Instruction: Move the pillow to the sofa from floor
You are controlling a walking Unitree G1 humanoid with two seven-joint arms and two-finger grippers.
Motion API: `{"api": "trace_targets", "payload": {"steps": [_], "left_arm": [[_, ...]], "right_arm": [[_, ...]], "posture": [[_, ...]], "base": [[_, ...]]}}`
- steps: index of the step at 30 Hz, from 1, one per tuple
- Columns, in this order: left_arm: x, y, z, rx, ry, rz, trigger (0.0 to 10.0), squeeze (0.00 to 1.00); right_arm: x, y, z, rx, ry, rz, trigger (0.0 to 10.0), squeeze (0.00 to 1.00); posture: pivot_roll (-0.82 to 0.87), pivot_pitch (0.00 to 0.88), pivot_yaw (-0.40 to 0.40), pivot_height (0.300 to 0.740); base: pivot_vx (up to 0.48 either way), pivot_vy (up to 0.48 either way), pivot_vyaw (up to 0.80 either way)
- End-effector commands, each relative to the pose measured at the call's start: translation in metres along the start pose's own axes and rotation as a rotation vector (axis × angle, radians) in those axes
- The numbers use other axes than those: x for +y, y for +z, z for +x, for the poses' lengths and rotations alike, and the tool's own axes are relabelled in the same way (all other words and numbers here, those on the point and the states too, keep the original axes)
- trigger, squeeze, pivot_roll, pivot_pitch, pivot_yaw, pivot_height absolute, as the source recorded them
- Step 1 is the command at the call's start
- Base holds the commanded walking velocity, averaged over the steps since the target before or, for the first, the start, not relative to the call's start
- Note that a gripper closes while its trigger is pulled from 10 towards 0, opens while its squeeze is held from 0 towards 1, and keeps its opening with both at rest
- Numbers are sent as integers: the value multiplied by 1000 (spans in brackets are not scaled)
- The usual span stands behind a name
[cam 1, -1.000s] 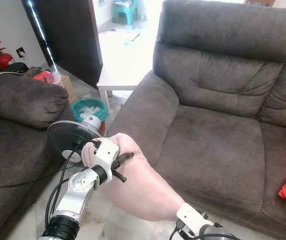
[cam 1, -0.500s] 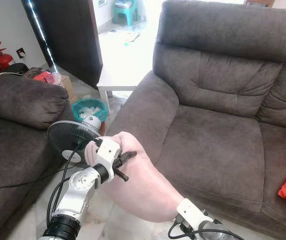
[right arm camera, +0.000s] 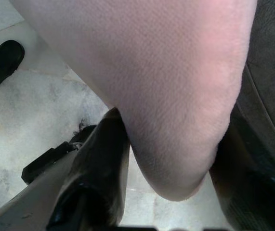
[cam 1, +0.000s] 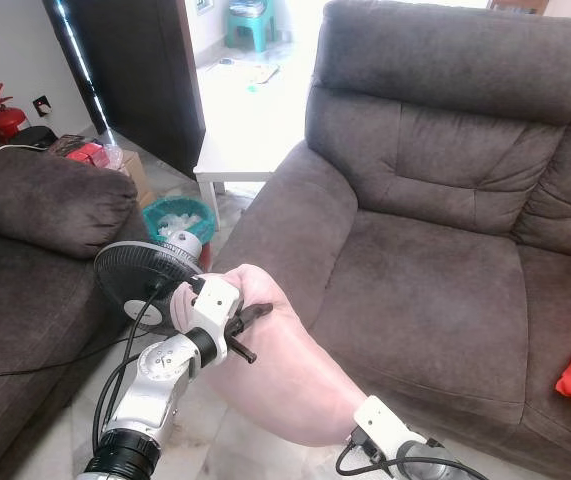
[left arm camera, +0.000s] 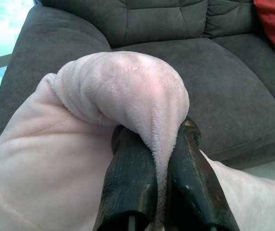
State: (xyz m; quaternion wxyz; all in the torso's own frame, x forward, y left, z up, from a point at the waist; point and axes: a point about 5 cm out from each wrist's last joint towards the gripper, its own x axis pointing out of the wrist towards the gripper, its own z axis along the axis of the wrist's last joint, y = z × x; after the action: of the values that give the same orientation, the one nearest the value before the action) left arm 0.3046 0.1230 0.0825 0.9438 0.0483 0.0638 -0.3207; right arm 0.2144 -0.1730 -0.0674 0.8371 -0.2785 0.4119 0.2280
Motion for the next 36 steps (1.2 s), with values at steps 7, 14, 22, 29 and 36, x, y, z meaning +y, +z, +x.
{"api": "trace_targets", "payload": {"steps": [7, 14, 22, 29, 36], "left_arm": [[2, 24, 4, -91, -8, 56, 10000, 0], [2, 23, 3, -80, -6, 61, 10000, 0], [5, 17, 2, -52, 36, 89, 10000, 0], [14, -6, -8, 49, 141, 124, 10000, 0], [26, -13, -21, 25, 334, 76, 10000, 0]], "right_arm": [[3, 1, 1, -3, 7, 10, 0, 0], [5, 4, 1, -7, 12, 5, 0, 0], [-8, 12, 0, -90, -40, 186, 0, 0], [-27, 3, -7, -180, -129, 445, 1529, 0], [-60, 12, -23, -432, -286, 618, 10000, 0]], "posture": [[124, 8, -6, 740], [127, 11, -6, 740], [121, 11, -6, 740], [115, 13, -9, 740], [109, 13, -12, 740]], "base": [[0, 0, 0], [0, 0, 0], [0, 0, 0], [0, 0, 0], [0, 0, 0]]}}
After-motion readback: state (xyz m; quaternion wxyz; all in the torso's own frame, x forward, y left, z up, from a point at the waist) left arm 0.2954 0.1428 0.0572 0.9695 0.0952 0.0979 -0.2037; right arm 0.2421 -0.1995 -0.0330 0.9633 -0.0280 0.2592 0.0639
